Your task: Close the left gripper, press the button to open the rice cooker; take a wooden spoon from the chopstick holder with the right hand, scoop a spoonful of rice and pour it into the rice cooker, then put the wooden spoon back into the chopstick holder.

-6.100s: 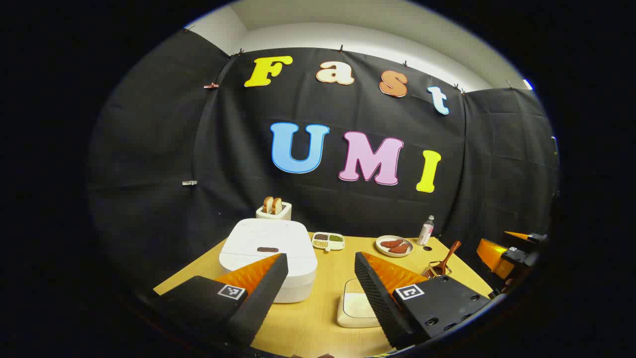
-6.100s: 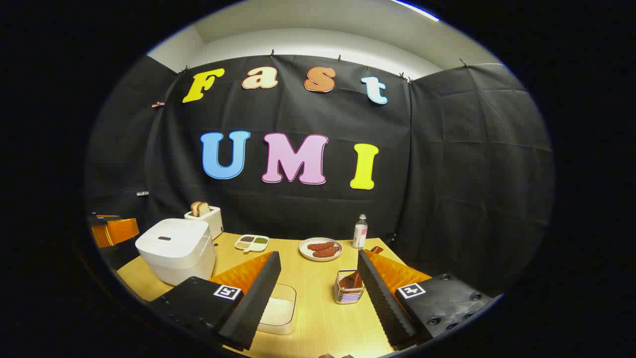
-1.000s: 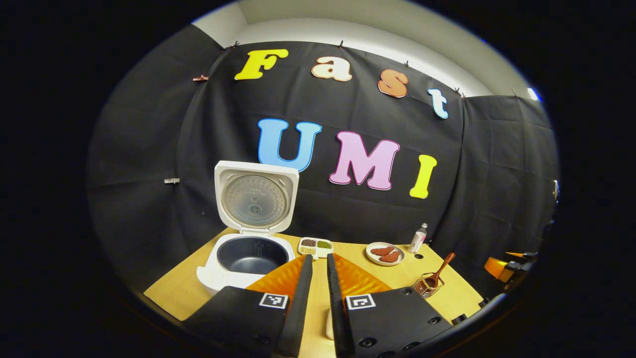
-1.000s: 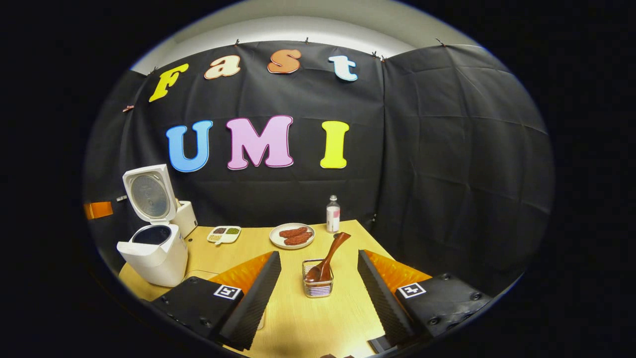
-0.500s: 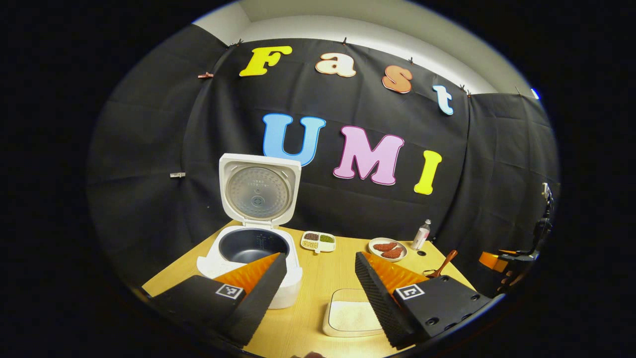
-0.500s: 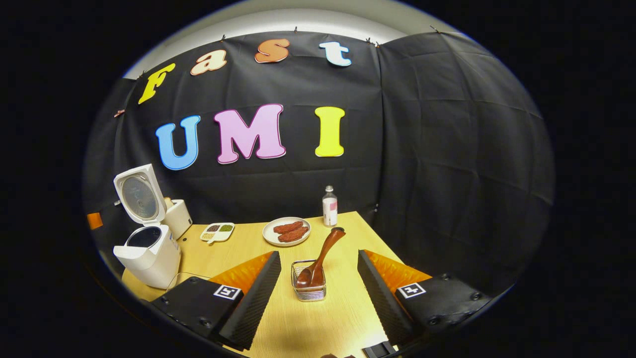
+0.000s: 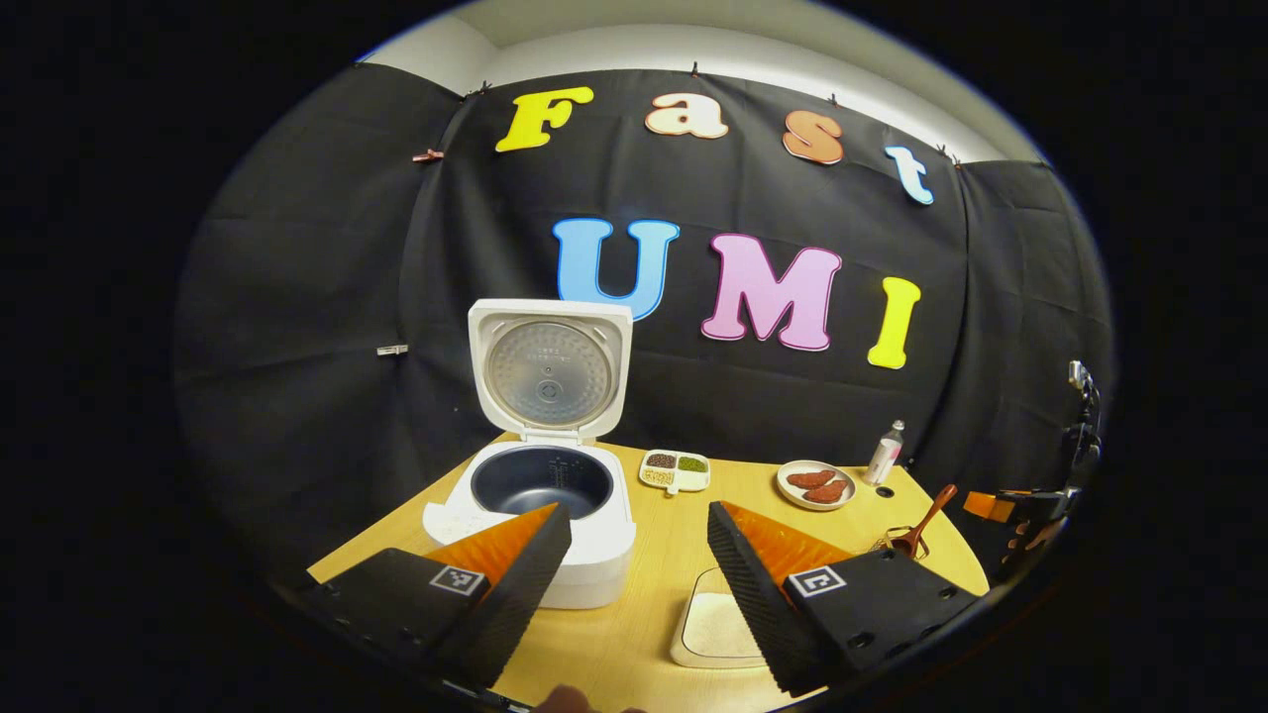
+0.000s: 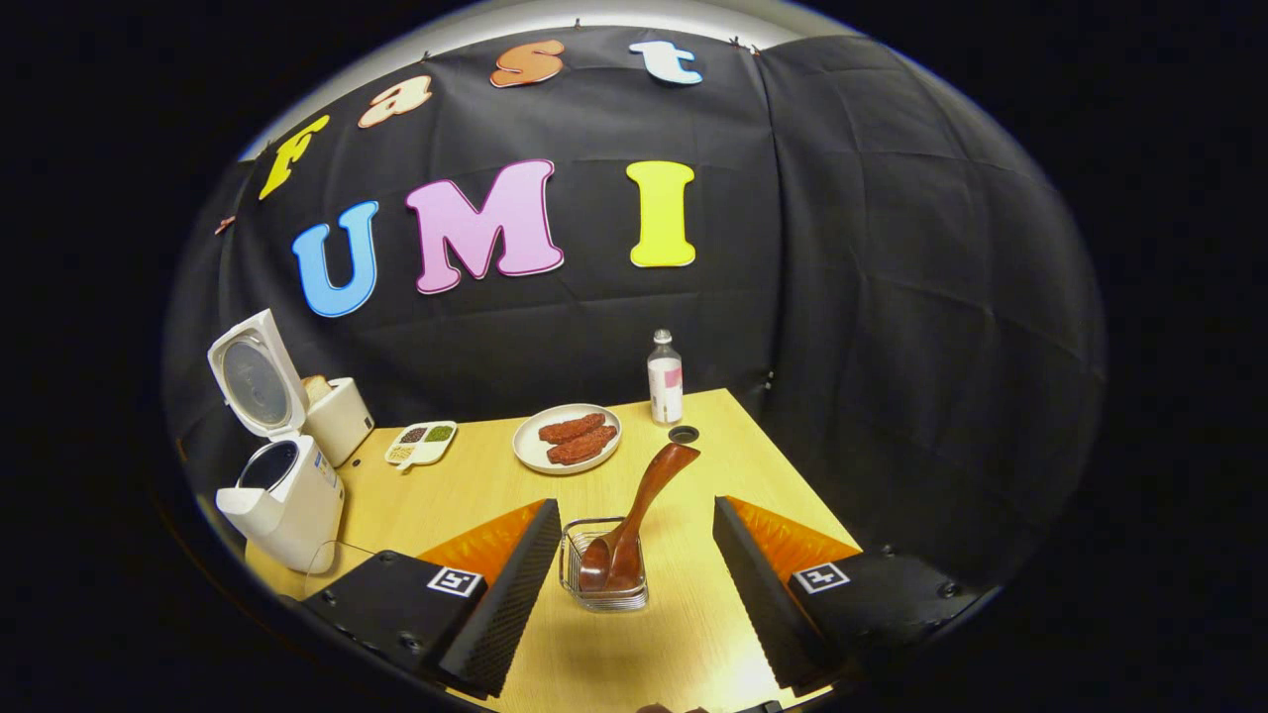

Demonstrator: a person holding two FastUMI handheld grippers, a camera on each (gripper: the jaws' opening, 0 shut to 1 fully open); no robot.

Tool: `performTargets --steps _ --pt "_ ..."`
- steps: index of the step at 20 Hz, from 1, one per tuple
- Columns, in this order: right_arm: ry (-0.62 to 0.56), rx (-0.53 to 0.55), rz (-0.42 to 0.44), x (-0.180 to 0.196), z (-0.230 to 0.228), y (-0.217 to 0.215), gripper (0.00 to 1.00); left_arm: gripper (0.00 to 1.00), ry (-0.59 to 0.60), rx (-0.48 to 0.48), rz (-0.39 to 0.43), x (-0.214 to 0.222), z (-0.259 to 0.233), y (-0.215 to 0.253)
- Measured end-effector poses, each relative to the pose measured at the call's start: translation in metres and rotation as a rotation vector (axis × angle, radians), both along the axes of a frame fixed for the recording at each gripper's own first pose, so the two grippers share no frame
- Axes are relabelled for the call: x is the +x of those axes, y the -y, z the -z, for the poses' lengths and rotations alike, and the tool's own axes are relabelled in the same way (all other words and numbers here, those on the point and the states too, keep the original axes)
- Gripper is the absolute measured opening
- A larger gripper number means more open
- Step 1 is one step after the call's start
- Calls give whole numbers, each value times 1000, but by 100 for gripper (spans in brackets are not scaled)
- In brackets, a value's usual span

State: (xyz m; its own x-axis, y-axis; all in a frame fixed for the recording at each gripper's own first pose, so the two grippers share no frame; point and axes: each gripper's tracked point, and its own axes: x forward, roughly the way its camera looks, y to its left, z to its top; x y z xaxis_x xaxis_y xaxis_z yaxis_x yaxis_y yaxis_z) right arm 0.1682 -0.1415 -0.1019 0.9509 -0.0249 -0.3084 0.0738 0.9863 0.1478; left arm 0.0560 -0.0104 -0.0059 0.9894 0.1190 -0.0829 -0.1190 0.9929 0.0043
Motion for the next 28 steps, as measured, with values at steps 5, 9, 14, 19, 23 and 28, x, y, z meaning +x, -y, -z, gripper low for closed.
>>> performTargets --steps 5,9,14,19,23,28 --pt "-90 54 -56 43 45 -3 99 95 -33 13 -53 6 7 1" --pt "-169 134 -53 75 80 -7 99 95 -75 48 -70 16 16 8" --pt "-228 247 -21 110 110 -13 99 95 -121 60 -74 28 26 17" --pt "-232 286 -13 119 113 -19 68 95 -131 68 -71 24 32 21" --pt "-211 259 28 112 96 -11 25 95 -138 34 -65 8 44 17" --pt "-160 238 81 100 61 -10 17 95 -114 3 -58 -13 44 -6"
